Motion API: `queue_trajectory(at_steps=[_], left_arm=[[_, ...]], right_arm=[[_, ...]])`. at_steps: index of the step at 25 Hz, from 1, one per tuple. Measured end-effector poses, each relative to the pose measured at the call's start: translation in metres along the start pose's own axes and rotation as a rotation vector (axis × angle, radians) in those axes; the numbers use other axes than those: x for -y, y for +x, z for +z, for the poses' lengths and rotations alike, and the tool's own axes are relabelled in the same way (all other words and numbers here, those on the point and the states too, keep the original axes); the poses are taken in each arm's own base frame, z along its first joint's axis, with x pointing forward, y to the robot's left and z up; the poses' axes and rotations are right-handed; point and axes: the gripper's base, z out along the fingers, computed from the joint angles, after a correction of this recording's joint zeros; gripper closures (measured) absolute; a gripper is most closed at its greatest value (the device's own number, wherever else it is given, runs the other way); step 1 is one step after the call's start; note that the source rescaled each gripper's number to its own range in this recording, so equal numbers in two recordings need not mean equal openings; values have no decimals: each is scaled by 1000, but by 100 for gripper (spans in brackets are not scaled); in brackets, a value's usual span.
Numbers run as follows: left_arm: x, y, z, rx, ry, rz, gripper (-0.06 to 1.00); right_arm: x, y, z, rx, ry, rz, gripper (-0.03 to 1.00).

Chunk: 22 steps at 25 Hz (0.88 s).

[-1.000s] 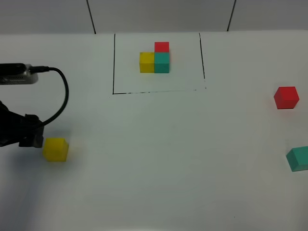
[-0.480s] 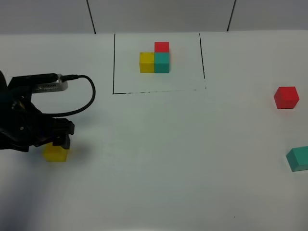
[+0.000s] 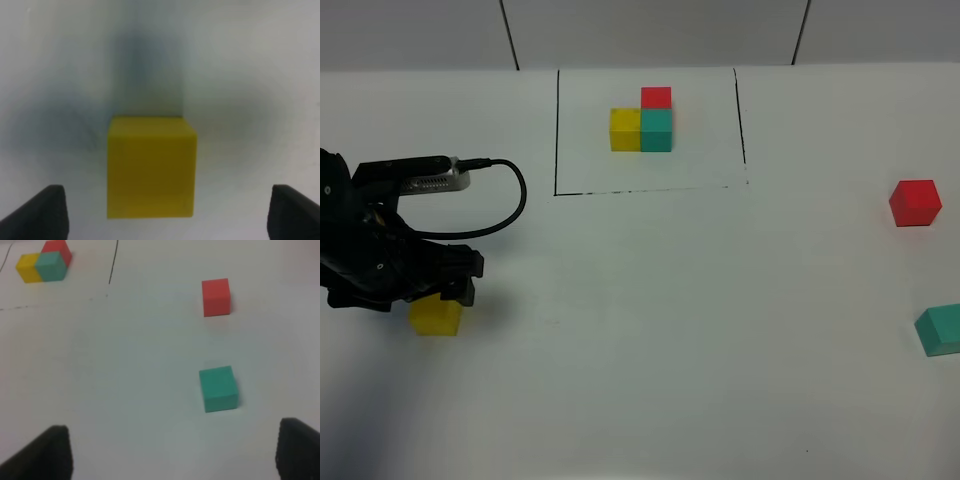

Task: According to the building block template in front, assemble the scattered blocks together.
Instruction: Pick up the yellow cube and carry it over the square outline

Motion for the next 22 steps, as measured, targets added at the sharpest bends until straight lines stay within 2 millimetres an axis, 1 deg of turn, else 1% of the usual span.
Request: queue_trajectory(at_steps=[13, 16, 22], left_arm=[[0, 0, 0, 0, 0, -18, 6], [0, 0, 7, -23, -6, -19, 6], [-1, 2, 30, -101, -25, -24, 6]], right_arm=[[0, 0, 0, 0, 0, 0, 30], [0, 0, 0, 0, 0, 0, 30], [0, 0, 0, 0, 0, 0, 30]])
